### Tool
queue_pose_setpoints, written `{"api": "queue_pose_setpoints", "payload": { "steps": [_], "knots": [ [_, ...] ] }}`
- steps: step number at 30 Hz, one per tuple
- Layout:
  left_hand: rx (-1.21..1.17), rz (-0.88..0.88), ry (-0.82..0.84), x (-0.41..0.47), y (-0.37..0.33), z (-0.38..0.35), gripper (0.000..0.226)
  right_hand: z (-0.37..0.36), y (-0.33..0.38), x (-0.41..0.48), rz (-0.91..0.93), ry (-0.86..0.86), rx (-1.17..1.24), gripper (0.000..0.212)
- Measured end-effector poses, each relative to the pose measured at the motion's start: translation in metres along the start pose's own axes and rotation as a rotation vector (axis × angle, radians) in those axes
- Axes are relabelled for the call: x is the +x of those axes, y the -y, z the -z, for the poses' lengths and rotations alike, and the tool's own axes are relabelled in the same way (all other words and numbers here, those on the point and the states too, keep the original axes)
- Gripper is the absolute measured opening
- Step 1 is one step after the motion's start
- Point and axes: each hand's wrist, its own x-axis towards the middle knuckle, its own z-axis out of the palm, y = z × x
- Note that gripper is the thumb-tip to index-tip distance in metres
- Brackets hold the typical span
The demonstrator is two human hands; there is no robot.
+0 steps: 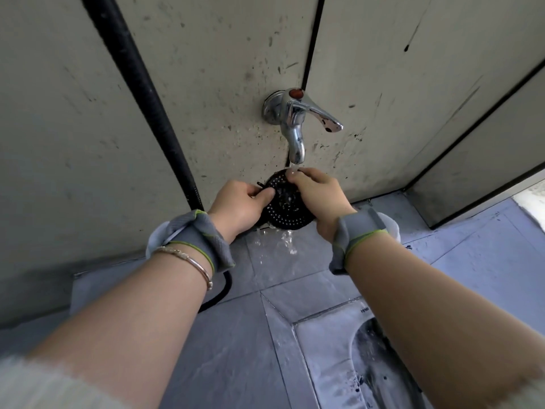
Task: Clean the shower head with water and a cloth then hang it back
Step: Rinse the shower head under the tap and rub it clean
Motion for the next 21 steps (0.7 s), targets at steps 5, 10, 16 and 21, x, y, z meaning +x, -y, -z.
{"api": "queue_pose_setpoints", "payload": {
  "steps": [5, 10, 16, 21],
  "knots": [
    [-0.013, 0.023, -0.001, -0.001, 0.001, 0.001, 0.039, 0.007, -0.003, 0.005, -0.138, 0.131, 0.398, 0.031],
    [0.002, -0.004, -0.006, -0.002, 0.000, 0.001, 0.045, 0.017, -0.006, 0.005, -0.179, 0.311, 0.460, 0.038],
    [-0.029, 0.027, -0.035, -0.003, -0.001, -0.002, 0.047, 0.022, -0.009, 0.004, -0.202, 0.380, 0.384, 0.029],
    [-0.092, 0.082, -0.058, -0.002, -0.002, -0.004, 0.048, 0.027, -0.013, 0.001, -0.170, 0.476, 0.330, 0.053]
  ]
}}
